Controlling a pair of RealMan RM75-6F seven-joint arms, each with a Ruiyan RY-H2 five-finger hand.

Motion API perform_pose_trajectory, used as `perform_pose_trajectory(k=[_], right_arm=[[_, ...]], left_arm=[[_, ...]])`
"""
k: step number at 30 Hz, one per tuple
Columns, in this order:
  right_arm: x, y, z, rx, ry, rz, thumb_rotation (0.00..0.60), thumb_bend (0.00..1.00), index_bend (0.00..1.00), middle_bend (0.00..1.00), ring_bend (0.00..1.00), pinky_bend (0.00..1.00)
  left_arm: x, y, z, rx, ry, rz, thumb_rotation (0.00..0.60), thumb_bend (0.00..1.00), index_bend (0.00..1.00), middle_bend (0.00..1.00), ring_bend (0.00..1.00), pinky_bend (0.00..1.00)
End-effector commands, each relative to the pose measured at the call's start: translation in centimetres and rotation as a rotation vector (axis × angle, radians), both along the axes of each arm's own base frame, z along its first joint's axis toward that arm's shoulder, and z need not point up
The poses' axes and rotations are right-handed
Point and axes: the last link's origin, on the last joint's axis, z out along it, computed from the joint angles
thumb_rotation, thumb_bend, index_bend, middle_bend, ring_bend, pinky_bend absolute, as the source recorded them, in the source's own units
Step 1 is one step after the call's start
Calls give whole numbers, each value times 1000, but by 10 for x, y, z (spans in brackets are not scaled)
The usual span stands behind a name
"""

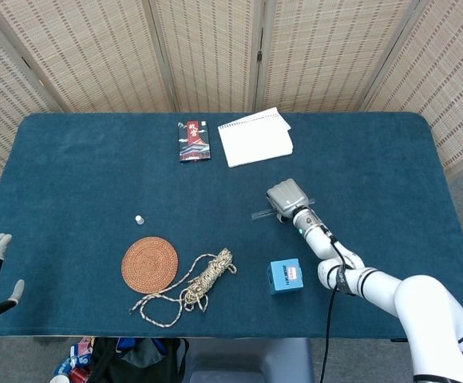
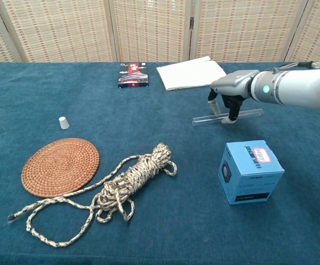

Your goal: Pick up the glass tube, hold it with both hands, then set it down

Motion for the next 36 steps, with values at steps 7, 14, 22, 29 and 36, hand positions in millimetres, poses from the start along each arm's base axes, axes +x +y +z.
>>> perform_pose_trajectory(k=[7, 14, 22, 29, 36], right_arm=[[5, 5, 35, -76, -120, 26, 600, 598, 819, 1000, 1000, 1000], [1, 22, 88, -160, -204, 61, 600, 608, 846, 1000, 1000, 1000], [-12, 51, 139, -227, -244, 65, 600, 608, 846, 1000, 1000, 1000], [-26, 74, 159, -243, -242, 44, 600, 608, 847, 1000, 1000, 1000], [-36, 86, 160, -236, -232, 24, 600, 607, 847, 1000, 1000, 1000]], left_arm=[[18, 52, 9, -12, -15, -101, 600, 360, 13, 0, 5, 0], [40, 113, 5, -70, -28, -178, 600, 360, 132, 233, 323, 318], [62, 162, -22, -237, 64, -235, 600, 360, 239, 634, 639, 738], [74, 180, -51, -459, 140, -220, 600, 361, 223, 897, 918, 935], [85, 187, -79, -600, 164, -193, 600, 421, 176, 944, 966, 969]])
